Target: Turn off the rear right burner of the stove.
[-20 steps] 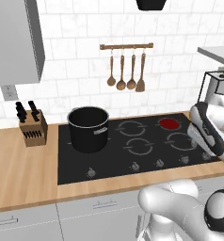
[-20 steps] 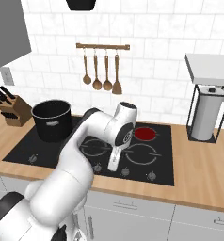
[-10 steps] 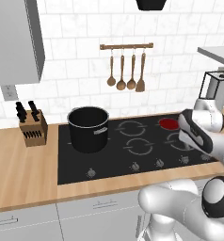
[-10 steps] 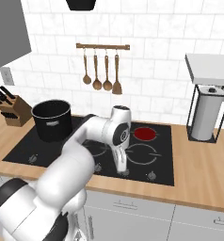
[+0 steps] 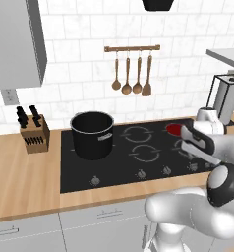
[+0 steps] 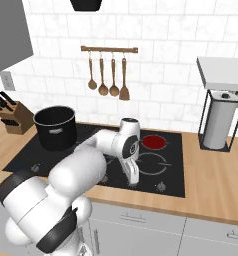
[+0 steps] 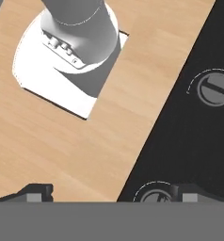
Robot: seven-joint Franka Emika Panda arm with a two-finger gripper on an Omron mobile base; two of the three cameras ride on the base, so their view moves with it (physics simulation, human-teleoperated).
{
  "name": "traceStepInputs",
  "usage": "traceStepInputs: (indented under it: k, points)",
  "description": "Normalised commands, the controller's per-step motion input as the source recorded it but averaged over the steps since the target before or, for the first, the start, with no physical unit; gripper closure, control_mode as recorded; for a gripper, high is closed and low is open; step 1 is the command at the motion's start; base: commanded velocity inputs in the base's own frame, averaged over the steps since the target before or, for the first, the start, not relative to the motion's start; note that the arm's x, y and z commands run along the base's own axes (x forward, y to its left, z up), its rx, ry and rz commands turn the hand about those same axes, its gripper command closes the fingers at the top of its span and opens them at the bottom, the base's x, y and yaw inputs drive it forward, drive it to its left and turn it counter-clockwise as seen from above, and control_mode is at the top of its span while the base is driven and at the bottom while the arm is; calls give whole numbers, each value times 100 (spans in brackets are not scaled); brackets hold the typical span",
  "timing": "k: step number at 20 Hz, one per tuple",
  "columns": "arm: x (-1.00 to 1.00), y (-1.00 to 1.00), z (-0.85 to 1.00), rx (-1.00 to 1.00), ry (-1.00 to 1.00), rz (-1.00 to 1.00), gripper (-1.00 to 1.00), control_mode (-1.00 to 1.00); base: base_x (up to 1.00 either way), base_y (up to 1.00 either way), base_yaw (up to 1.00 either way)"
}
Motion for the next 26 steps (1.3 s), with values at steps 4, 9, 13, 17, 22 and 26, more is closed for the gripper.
traceStepInputs:
  k: [4,9,13,17,22,26]
  points:
    - [17,-6,-37,0,-2,5,-100,-100,0,0,0]
    - [15,-6,-25,0,-6,2,-100,-100,0,0,0]
    - [20,-5,-16,0,-7,0,-100,-100,0,0,0]
    - [29,0,-11,0,-7,0,-100,-100,0,0,0]
    - [25,0,-12,0,-2,0,-100,-100,0,0,0]
    - [0,0,-20,0,-2,0,-100,-100,0,0,0]
